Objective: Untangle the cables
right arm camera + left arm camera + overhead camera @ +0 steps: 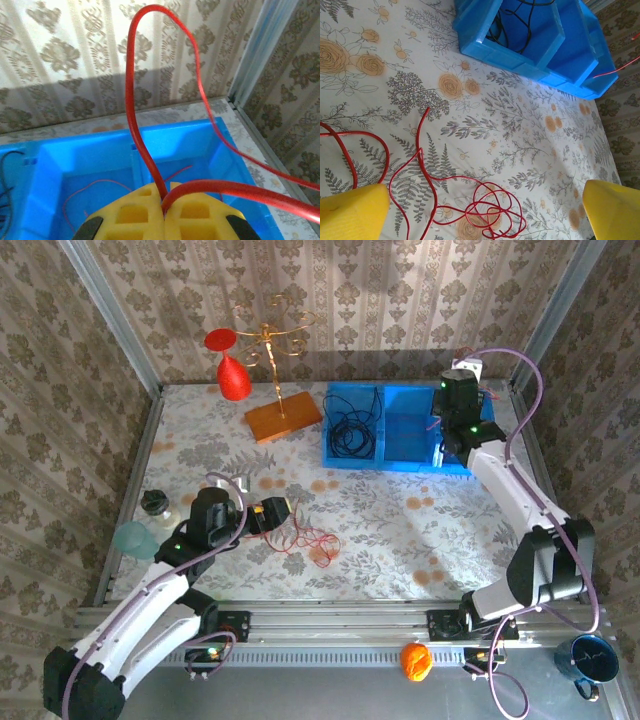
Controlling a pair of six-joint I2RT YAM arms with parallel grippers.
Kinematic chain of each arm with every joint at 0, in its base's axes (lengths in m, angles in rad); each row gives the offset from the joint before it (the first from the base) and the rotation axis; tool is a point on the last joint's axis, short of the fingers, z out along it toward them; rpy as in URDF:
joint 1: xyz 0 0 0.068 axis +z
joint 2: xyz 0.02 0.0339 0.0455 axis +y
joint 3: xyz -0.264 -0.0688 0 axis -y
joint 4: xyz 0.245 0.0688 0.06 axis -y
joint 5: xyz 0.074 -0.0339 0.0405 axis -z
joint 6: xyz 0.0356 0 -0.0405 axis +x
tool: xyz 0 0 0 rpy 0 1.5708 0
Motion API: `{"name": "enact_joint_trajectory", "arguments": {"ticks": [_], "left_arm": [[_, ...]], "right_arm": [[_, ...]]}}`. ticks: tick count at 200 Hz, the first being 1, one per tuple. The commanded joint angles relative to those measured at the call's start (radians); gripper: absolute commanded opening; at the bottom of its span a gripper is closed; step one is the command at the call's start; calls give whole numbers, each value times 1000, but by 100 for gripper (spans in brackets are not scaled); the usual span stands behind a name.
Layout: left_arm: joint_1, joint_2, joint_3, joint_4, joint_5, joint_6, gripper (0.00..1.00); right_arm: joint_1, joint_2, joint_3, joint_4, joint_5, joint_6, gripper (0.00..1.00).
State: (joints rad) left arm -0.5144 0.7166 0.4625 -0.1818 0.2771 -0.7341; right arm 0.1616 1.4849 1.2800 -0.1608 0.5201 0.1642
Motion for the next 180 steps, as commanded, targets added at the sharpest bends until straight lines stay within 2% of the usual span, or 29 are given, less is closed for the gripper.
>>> {"name": "enact_joint_trajectory", "arguments": {"ticks": [1, 30, 53, 110, 137, 154, 170, 180], "left_arm": [[8, 7, 3, 25, 17, -12, 100], [10, 38, 2, 66, 17, -22, 100], [8, 78, 15, 89, 29, -22, 100], [8, 145, 34, 119, 42, -19, 100], [8, 161, 38, 126, 37, -16, 100], [10, 173, 45, 128, 42, -13, 100], [9, 184, 51, 128, 45, -13, 100], [10, 187, 54, 129, 49, -13, 100]], "right_arm": [[-43, 26, 8, 55, 53, 19, 0], [-71, 59, -50, 163, 45, -6, 0], [-94, 84, -78, 223, -24, 8, 0], [-147, 235, -5, 150, -172, 55, 0], [-159, 281, 25, 93, -249, 77, 5], [-162, 293, 29, 68, -269, 99, 13], [-167, 294, 25, 46, -271, 123, 36], [-168, 285, 18, 37, -269, 132, 41]]}}
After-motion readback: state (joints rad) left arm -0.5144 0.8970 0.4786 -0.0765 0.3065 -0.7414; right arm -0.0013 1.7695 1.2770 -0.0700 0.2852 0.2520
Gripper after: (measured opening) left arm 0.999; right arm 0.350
